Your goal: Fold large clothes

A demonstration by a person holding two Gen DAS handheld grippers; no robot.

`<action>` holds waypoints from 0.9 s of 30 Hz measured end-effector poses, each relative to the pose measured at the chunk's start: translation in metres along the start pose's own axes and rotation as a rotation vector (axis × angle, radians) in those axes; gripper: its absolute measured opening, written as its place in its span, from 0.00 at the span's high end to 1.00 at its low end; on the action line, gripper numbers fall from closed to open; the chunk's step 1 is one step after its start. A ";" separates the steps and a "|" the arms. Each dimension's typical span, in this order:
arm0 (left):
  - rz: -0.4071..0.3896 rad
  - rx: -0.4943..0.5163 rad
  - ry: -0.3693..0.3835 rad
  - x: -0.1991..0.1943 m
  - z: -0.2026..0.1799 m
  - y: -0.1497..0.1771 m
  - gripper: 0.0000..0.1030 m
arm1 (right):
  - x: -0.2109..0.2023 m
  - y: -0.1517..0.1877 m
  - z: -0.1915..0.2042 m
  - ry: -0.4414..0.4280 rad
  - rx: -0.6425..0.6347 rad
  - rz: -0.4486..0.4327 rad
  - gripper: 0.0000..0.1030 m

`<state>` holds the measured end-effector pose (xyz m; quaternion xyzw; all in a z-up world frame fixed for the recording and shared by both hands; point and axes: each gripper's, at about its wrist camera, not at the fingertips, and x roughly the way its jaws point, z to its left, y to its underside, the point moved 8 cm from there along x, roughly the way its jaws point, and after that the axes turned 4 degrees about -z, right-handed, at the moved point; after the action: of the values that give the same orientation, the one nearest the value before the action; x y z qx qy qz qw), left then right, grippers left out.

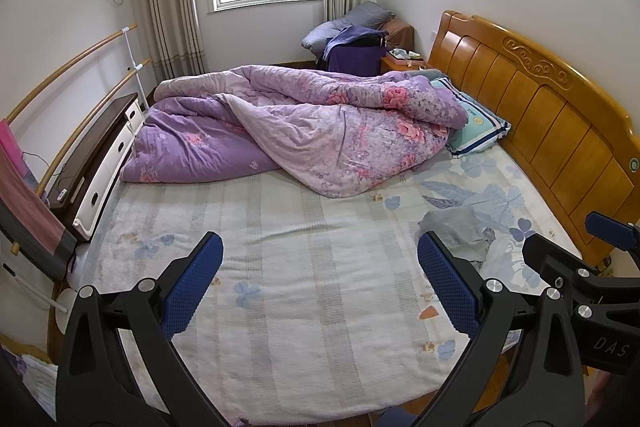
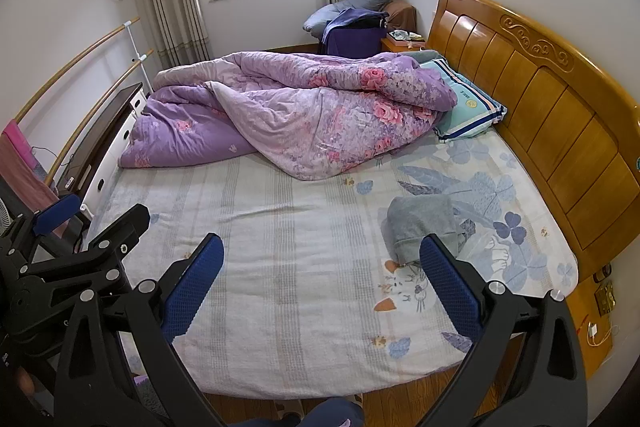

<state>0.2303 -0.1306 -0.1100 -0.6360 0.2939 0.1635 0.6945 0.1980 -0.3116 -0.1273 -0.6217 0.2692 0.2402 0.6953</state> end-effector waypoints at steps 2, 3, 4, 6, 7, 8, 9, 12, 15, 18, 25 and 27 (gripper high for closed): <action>0.002 0.001 -0.001 0.000 0.000 0.000 0.05 | 0.000 0.000 0.000 0.001 -0.001 -0.001 0.08; 0.002 0.001 -0.001 0.000 -0.001 0.001 0.05 | 0.000 -0.001 0.000 0.001 -0.001 0.000 0.08; 0.003 0.002 -0.001 0.001 0.000 0.003 0.05 | 0.000 -0.001 0.000 0.001 -0.001 0.000 0.08; 0.004 0.000 0.001 0.001 0.000 0.001 0.05 | 0.001 0.001 -0.001 0.000 0.000 0.001 0.08; 0.004 0.000 0.001 0.001 0.000 0.003 0.05 | 0.001 0.001 -0.001 0.000 -0.001 0.003 0.08; 0.003 0.000 -0.001 0.001 0.001 0.001 0.05 | 0.001 0.001 -0.001 0.000 -0.001 0.003 0.08; 0.003 0.000 0.000 0.001 0.001 0.001 0.05 | 0.000 0.002 -0.002 0.001 -0.001 0.002 0.08; 0.004 -0.002 0.003 0.001 0.001 0.003 0.05 | 0.002 0.000 -0.002 0.000 -0.002 0.003 0.08; 0.005 0.000 0.004 0.002 0.002 0.002 0.05 | 0.003 -0.001 -0.002 0.000 -0.004 0.002 0.08; 0.004 -0.001 0.003 0.002 0.002 0.002 0.05 | 0.002 -0.001 -0.003 -0.001 -0.003 0.003 0.08; 0.006 0.001 0.006 0.002 0.003 0.004 0.05 | 0.003 0.000 -0.005 -0.001 -0.006 0.006 0.08; 0.005 -0.001 0.006 0.003 0.004 0.002 0.05 | 0.004 0.001 -0.005 -0.001 -0.005 0.007 0.08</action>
<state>0.2323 -0.1269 -0.1129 -0.6360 0.2977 0.1636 0.6929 0.2002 -0.3166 -0.1311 -0.6223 0.2703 0.2434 0.6931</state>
